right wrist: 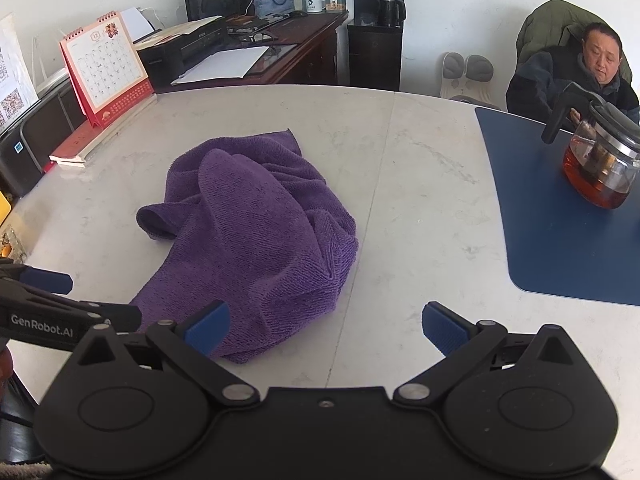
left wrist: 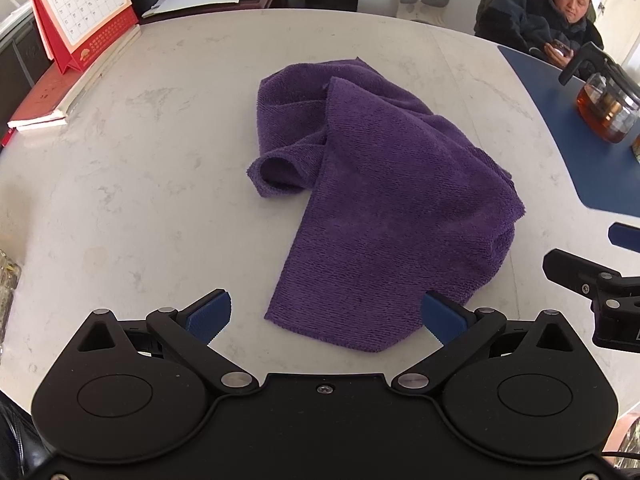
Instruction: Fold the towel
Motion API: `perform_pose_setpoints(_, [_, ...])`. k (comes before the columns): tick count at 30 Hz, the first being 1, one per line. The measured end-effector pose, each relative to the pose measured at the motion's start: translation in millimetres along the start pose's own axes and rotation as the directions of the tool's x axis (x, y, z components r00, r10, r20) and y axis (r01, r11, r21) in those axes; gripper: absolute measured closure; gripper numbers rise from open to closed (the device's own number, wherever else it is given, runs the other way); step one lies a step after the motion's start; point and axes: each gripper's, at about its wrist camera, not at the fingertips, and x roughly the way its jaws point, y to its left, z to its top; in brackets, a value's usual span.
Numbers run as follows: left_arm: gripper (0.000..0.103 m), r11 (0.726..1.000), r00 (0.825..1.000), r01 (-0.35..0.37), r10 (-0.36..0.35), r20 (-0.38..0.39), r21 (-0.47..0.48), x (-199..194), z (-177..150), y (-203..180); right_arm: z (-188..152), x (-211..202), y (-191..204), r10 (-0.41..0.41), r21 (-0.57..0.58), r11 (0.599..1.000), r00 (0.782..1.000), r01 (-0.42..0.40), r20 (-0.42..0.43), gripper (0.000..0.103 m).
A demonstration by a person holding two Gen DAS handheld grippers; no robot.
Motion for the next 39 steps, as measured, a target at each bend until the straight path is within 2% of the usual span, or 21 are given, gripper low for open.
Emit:
perform_pose_setpoints(2, [0.000,1.000,1.000,0.008,-0.008,0.021,-0.012,-1.1,5.2,9.0,7.4,0.7,-1.9,0.003,-0.004,1.000,1.000,-0.003,0.024,0.000])
perform_pose_setpoints(4, [0.000,1.000,0.996,0.009,-0.009,0.085,0.001,-8.4,15.9,20.4,19.9,-5.3,-2.4,0.030,-0.028,0.999,0.993,-0.027,0.111,0.000])
perform_pose_setpoints(7, [0.000,0.999,0.987,-0.002,-0.005,0.163,0.046,-14.2,30.8,33.8,39.7,-16.0,-1.2,0.078,-0.085,0.995,0.961,-0.057,0.264,0.000])
perform_pose_setpoints(9, [0.000,0.998,0.982,-0.012,0.000,0.187,0.063,-13.5,39.9,42.4,50.8,-14.0,1.8,0.096,-0.143,0.988,0.937,-0.050,0.335,0.000])
perform_pose_setpoints(10, [0.000,0.998,0.982,-0.009,-0.002,0.191,0.060,-10.6,43.6,46.8,52.8,-8.7,4.7,0.103,-0.169,0.985,0.936,-0.047,0.336,0.000])
perform_pose_setpoints(18, [0.000,0.997,0.994,0.072,-0.071,0.084,-0.009,48.7,53.9,64.0,56.5,48.7,38.3,0.187,-0.396,0.913,0.965,-0.101,0.185,0.000])
perform_pose_setpoints(24, [0.000,0.991,0.991,0.131,-0.131,0.025,-0.012,67.3,58.8,69.6,68.9,80.3,71.7,0.220,-0.576,0.809,0.969,-0.118,0.111,0.000])
perform_pose_setpoints(26, [0.000,0.983,0.983,0.181,-0.181,0.002,-0.012,66.6,57.1,69.3,74.5,86.8,75.2,0.212,-0.610,0.786,0.972,-0.106,0.104,0.000])
perform_pose_setpoints(29, [0.000,0.966,0.965,0.260,-0.260,-0.037,-0.004,65.6,46.9,64.8,85.1,89.3,69.5,0.228,-0.615,0.780,0.968,-0.115,0.109,0.000])
perform_pose_setpoints(32, [0.000,0.953,0.950,0.303,-0.300,-0.085,0.026,72.8,38.1,50.3,96.5,98.7,62.5,0.277,-0.592,0.784,0.959,-0.185,0.066,0.000])
perform_pose_setpoints(39, [0.001,0.942,0.939,0.331,-0.323,-0.120,0.057,93.6,34.8,21.9,114.2,130.1,72.3,0.382,-0.622,0.706,0.922,-0.339,-0.069,0.001])
